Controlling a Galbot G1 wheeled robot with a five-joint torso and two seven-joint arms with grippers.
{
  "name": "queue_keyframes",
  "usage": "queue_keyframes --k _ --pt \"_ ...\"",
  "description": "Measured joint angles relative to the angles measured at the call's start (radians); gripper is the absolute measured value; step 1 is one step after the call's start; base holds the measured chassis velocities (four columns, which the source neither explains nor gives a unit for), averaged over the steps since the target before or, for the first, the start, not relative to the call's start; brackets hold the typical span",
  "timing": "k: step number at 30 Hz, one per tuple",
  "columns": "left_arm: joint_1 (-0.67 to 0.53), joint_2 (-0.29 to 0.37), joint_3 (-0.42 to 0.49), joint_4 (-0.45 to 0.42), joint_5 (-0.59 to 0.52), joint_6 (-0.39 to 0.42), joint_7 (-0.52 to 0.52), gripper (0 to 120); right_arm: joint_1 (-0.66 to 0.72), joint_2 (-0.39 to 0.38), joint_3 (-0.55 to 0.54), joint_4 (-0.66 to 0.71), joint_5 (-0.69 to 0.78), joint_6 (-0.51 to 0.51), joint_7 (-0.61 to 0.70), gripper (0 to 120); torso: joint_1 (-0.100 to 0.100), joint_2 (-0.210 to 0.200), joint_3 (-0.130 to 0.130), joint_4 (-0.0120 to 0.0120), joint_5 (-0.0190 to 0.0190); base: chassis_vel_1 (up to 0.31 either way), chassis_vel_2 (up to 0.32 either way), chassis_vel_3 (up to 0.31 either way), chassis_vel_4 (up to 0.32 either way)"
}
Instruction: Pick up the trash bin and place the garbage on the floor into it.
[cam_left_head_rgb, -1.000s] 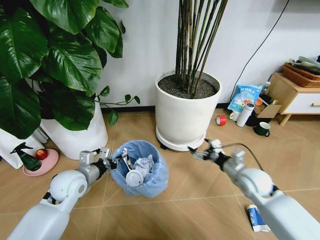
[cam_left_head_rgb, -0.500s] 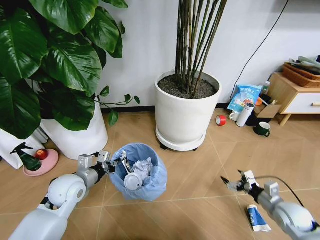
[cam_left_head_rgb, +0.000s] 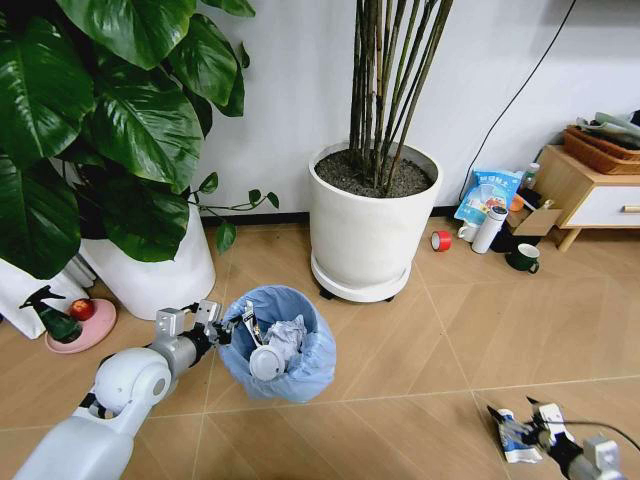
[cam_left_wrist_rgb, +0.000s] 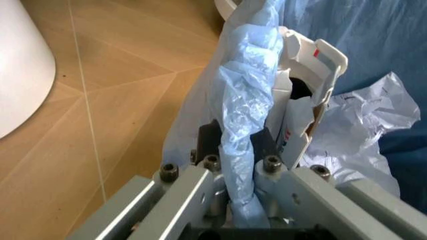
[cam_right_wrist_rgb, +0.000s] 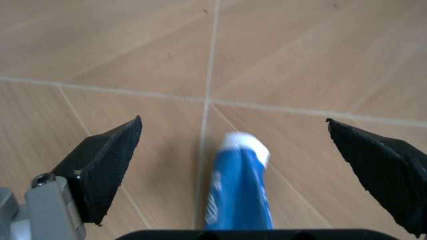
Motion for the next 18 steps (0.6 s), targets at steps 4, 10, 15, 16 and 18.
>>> queue_keyframes --k 4,10,15,16,18 --pt "0.003 -0.005 0.006 0.000 0.003 0.000 0.001 0 -0.001 0.015 0.007 -0.043 -0.002 0.002 -0.006 100 0.000 0.000 0.000 0.0001 -0.0001 0.000 0.000 0.000 0.000" --pt "0.002 -0.005 0.013 0.000 0.003 0.000 0.001 0 0.053 0.034 -0.019 -0.127 -0.019 0.009 -0.027 100 0.000 0.000 0.000 0.0000 0.0000 0.000 0.000 0.000 0.000" --pt "0.002 -0.002 0.014 -0.004 0.004 0.000 0.001 0 0.103 0.046 -0.047 -0.185 -0.023 0.006 -0.044 100 0.000 0.000 0.000 0.0002 0.0001 0.000 0.000 0.000 0.000" --pt "0.002 -0.002 0.014 -0.004 0.004 0.000 0.001 0 0.116 0.048 -0.053 -0.200 -0.023 0.004 -0.046 98 0.000 0.000 0.000 0.0001 -0.0001 0.000 0.000 0.000 0.000" --pt "0.002 -0.001 0.014 -0.004 0.003 0.000 0.001 0 0.128 0.050 -0.060 -0.213 -0.023 0.001 -0.047 94 0.000 0.000 0.000 0.0002 -0.0001 0.000 0.000 0.000 0.000"
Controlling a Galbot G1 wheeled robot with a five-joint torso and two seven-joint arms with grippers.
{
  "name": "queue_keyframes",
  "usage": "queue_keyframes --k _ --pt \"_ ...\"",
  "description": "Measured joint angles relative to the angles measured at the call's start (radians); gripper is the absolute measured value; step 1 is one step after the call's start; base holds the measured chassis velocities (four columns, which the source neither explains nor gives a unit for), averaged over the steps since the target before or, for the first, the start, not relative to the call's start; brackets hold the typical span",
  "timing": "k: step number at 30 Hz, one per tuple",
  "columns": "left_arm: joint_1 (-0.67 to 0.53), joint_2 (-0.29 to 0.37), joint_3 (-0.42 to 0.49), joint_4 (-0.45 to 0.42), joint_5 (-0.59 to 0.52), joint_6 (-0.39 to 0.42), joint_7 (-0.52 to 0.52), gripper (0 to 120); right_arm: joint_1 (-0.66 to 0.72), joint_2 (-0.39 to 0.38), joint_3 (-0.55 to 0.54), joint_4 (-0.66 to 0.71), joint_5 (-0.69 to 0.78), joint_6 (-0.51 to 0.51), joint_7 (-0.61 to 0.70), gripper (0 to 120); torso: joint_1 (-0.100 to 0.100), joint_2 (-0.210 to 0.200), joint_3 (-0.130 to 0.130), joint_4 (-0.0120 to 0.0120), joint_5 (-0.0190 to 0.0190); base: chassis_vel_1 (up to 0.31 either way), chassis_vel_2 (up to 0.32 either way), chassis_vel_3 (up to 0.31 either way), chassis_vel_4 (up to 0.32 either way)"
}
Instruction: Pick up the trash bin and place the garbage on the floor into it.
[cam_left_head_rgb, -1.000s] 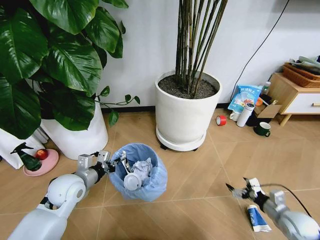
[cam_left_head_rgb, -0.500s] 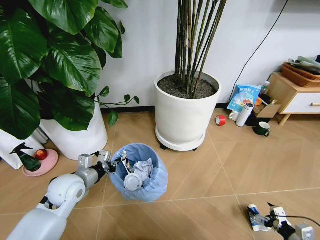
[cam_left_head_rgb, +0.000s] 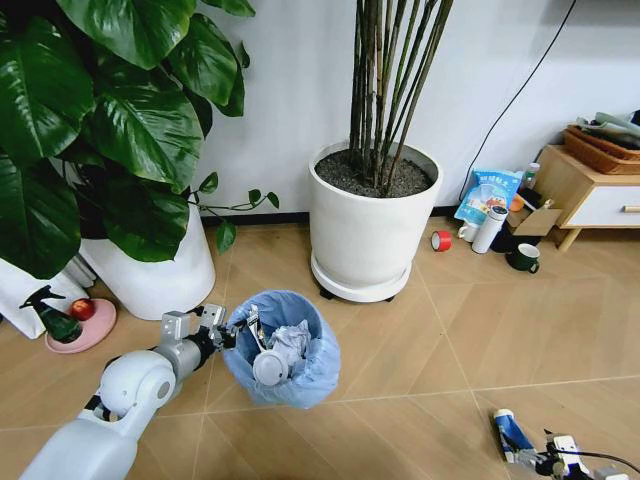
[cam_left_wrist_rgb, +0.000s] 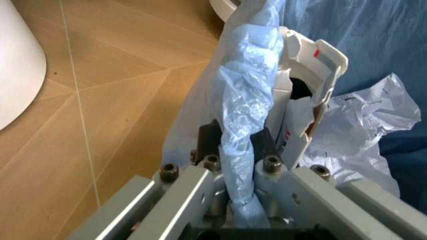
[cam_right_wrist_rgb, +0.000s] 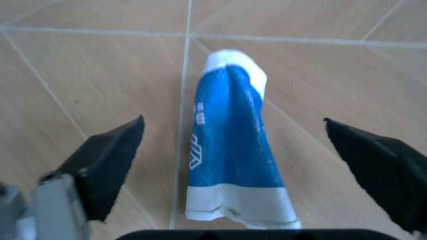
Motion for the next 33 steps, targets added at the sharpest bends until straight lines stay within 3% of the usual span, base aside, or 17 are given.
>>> queue_keyframes --k 4,6,8,16,18,22,33 --pt "0.000 0.003 0.000 -0.002 -0.002 0.000 -0.001 0 0.026 0.004 -0.016 -0.030 0.008 -0.012 -0.002 81 0.000 0.000 0.000 0.0000 0.0000 0.000 0.000 0.000 0.000" --pt "-0.001 0.008 0.000 -0.003 -0.003 0.001 -0.001 0 0.040 0.013 -0.026 -0.039 0.012 -0.018 -0.010 63 0.000 0.000 0.000 -0.0001 0.0000 0.000 0.000 0.000 0.000" --pt "-0.001 0.008 0.000 -0.003 -0.003 0.001 -0.002 0 0.042 0.014 -0.027 -0.039 0.013 -0.020 -0.010 59 0.000 0.000 0.000 -0.0001 0.0000 0.000 0.000 0.000 0.000" --pt "-0.001 0.009 0.001 -0.007 -0.005 0.003 -0.004 0 0.061 0.036 -0.031 -0.055 0.018 -0.037 -0.014 25 0.000 0.000 0.000 -0.0001 -0.0001 0.000 0.000 0.000 0.000" --pt "0.000 0.009 0.001 -0.007 -0.005 0.003 -0.004 0 0.062 0.039 -0.031 -0.055 0.018 -0.037 -0.013 22 0.000 0.000 0.000 -0.0001 -0.0002 0.000 0.000 0.000 0.000" --pt "0.001 0.009 0.002 -0.009 -0.006 0.004 -0.005 0 0.062 0.047 -0.031 -0.051 0.019 -0.036 -0.013 3 0.000 0.000 0.000 -0.0001 0.0001 0.000 0.000 0.000 0.000" --pt "0.008 0.014 -0.001 -0.018 -0.006 0.004 -0.005 0 0.052 0.046 -0.013 0.051 0.021 -0.039 -0.006 0 0.000 0.000 0.000 0.0000 0.0000 0.000 0.000 0.000 0.000"
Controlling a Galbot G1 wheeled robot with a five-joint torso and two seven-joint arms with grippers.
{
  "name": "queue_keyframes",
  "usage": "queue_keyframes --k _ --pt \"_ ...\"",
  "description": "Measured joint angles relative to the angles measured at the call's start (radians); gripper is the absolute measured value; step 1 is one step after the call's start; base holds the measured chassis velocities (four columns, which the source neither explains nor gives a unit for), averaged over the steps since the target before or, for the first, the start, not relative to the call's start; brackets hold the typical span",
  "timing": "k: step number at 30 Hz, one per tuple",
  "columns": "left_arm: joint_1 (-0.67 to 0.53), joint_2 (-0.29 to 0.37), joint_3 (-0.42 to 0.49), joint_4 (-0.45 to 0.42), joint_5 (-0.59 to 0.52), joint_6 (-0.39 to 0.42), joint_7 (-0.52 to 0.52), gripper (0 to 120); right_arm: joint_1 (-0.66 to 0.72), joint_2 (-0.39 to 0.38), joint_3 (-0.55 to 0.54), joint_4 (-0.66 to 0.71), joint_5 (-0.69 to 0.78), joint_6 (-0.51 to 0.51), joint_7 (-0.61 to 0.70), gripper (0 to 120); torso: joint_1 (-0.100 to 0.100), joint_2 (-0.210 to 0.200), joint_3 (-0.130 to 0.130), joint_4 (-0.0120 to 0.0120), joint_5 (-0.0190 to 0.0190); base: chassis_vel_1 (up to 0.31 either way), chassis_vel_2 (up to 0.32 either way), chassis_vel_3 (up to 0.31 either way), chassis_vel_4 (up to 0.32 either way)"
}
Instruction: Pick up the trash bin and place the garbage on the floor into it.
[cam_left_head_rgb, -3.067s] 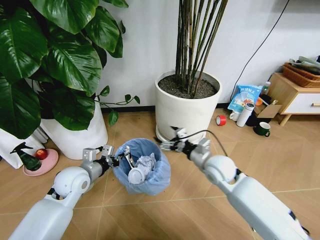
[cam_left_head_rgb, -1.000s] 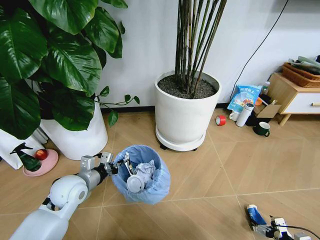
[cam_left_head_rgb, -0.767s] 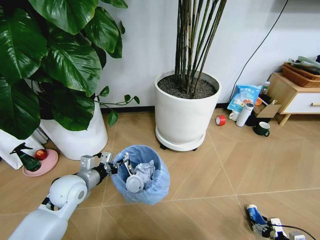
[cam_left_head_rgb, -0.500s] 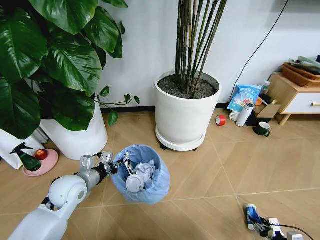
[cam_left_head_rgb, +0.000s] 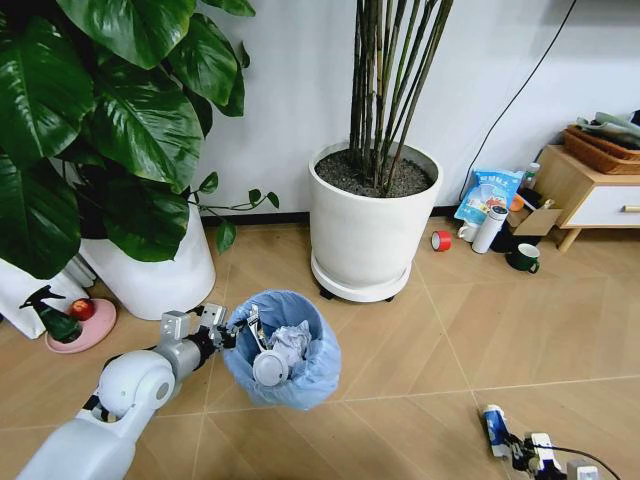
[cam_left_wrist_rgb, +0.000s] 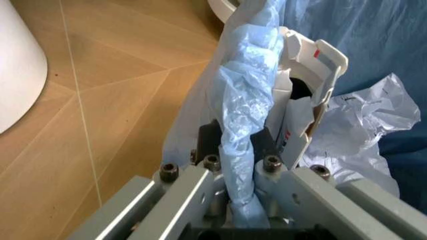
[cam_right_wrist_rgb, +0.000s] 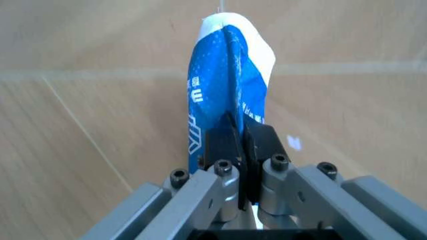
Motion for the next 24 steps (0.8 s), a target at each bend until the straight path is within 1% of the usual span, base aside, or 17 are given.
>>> queue_keyframes --k 2,3,5,8,9,11,14,15,17,19,20,24 --pt "0.002 -0.003 0.000 -0.001 0.000 0.000 0.000 0 -0.002 -0.003 0.007 0.044 0.005 -0.004 0.006 0 0.000 0.000 0.000 0.0000 0.0000 0.000 0.000 0.000 0.000" --pt "0.003 -0.005 0.000 -0.004 0.000 0.000 -0.002 0 0.000 -0.005 0.015 0.088 0.006 -0.006 0.010 0 0.000 0.000 0.000 -0.0001 0.0000 0.000 0.000 0.000 0.000" --pt "0.003 -0.006 0.000 -0.005 0.000 0.000 -0.003 0 0.003 -0.008 0.019 0.110 0.005 -0.006 0.012 0 0.000 0.000 0.000 -0.0001 0.0000 0.000 0.000 0.000 0.000" --pt "0.006 -0.008 0.000 -0.010 0.000 0.000 -0.008 0 0.020 -0.020 0.031 0.213 -0.001 -0.012 0.023 0 0.000 0.000 0.000 -0.0002 0.0000 0.000 0.000 0.000 0.000" --pt "0.006 -0.008 0.000 -0.010 0.000 0.000 -0.008 0 0.020 -0.020 0.031 0.213 -0.001 -0.012 0.023 0 0.000 0.000 0.000 -0.0002 0.0000 0.000 0.000 0.000 0.000" --pt "0.008 -0.008 -0.003 -0.011 0.000 0.000 -0.009 0 0.043 -0.030 0.029 0.314 0.003 -0.036 0.042 0 0.000 0.000 0.000 0.0001 -0.0003 0.000 0.000 0.000 0.000" --pt "0.008 -0.010 -0.004 -0.011 0.000 0.000 -0.010 0 0.079 -0.044 -0.002 0.426 0.007 -0.076 0.064 0 0.000 0.000 0.000 0.0001 0.0001 0.000 0.000 0.000 0.000" --pt "0.008 -0.010 -0.004 -0.011 0.000 0.000 -0.010 0 0.079 -0.044 -0.002 0.426 0.007 -0.076 0.064 0 0.000 0.000 0.000 0.0001 0.0001 0.000 0.000 0.000 0.000" --pt "0.005 -0.013 -0.004 -0.011 0.000 0.000 -0.010 0 0.116 -0.058 -0.037 0.502 0.006 -0.105 0.074 0 0.000 0.000 0.000 0.0001 -0.0004 0.000 0.000 0.000 0.000" --pt "0.003 -0.016 -0.003 -0.011 0.000 0.000 -0.011 0 0.146 -0.070 -0.069 0.547 0.005 -0.121 0.081 0 0.000 0.000 0.000 0.0000 0.0001 0.000 0.000 0.000 0.000" --pt "0.003 -0.016 -0.003 -0.011 0.000 0.000 -0.011 0 0.146 -0.070 -0.069 0.547 0.005 -0.121 0.081 0 0.000 0.000 0.000 0.0000 0.0001 0.000 0.000 0.000 0.000" --pt "0.001 -0.019 -0.001 -0.003 0.001 0.000 -0.011 0 0.242 -0.115 -0.169 0.631 0.029 -0.157 0.109 0 0.000 0.000 0.000 -0.0001 0.0000 0.000 0.000 0.000 0.000"
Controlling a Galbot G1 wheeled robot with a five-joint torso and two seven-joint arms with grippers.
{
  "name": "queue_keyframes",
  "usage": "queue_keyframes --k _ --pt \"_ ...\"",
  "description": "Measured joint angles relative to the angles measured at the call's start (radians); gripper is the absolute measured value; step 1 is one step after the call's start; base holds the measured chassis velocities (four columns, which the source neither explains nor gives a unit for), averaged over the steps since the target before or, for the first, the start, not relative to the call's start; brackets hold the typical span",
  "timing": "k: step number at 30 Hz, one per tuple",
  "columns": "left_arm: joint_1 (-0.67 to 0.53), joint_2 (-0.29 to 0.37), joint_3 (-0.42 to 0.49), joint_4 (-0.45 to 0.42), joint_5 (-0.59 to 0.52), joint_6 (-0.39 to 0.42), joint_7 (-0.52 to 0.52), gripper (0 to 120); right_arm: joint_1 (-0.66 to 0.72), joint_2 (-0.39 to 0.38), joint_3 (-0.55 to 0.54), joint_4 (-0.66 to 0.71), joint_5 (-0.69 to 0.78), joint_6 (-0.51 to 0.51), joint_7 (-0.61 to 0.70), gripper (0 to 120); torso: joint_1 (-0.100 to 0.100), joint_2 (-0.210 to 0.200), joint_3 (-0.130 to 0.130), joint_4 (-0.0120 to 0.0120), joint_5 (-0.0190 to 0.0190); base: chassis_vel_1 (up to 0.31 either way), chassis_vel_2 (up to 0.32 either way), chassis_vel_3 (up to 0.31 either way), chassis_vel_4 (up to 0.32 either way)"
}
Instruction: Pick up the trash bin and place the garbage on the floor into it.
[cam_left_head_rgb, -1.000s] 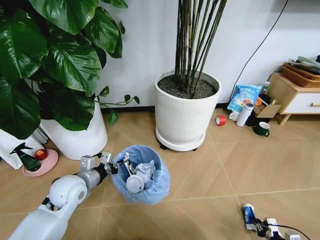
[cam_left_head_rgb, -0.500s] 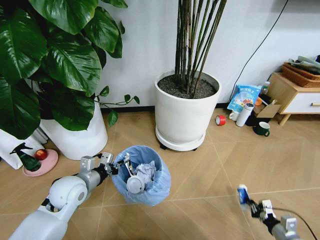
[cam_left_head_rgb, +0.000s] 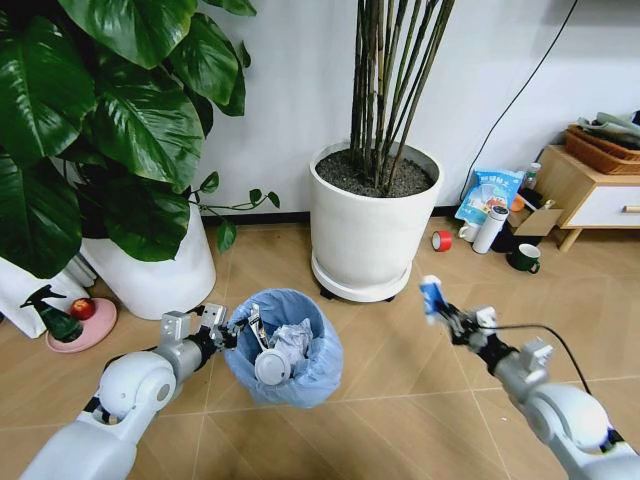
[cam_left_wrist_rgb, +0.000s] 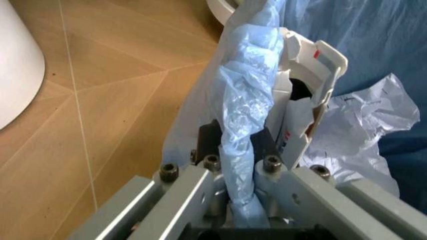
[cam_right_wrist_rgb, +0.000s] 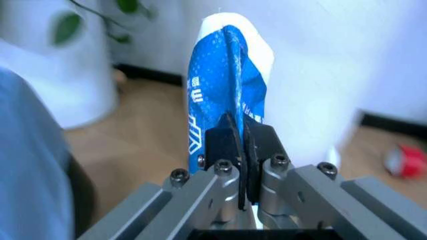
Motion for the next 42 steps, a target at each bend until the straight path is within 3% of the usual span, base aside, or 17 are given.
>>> queue_keyframes --k 9,13,22,28,39,42 --pt "-0.008 -0.009 0.009 0.015 0.003 0.000 0.000 0 0.236 -0.058 -0.231 0.077 0.081 -0.056 0.037 0 0.000 0.000 0.000 0.0002 -0.0001 0.000 0.000 0.000 0.000" --pt "-0.016 -0.012 0.015 0.020 0.003 0.001 -0.001 0 0.378 -0.059 -0.407 0.090 0.123 -0.079 0.039 0 0.000 0.000 0.000 0.0000 -0.0001 0.000 0.000 0.000 0.000" --pt "-0.030 -0.018 0.021 0.034 0.002 0.002 -0.002 0 0.584 -0.015 -0.667 -0.015 0.142 -0.088 0.042 0 0.000 0.000 0.000 0.0000 0.0000 0.000 0.000 0.000 0.000" --pt "-0.036 -0.019 0.016 0.044 0.001 0.002 -0.002 0 0.670 0.008 -0.757 -0.073 0.141 -0.097 0.038 0 0.000 0.000 0.000 0.0001 -0.0001 0.000 0.000 0.000 0.000" --pt "-0.045 -0.025 0.013 0.052 -0.002 0.002 -0.002 0 0.699 0.021 -0.809 -0.101 0.138 -0.109 0.036 0 0.000 0.000 0.000 -0.0001 0.0000 0.000 0.000 0.000 0.000" --pt "-0.046 -0.024 0.013 0.052 -0.003 0.002 -0.002 0 0.699 0.023 -0.811 -0.101 0.135 -0.112 0.037 12 0.000 0.000 0.000 0.0000 0.0000 0.000 0.000 0.000 0.000"
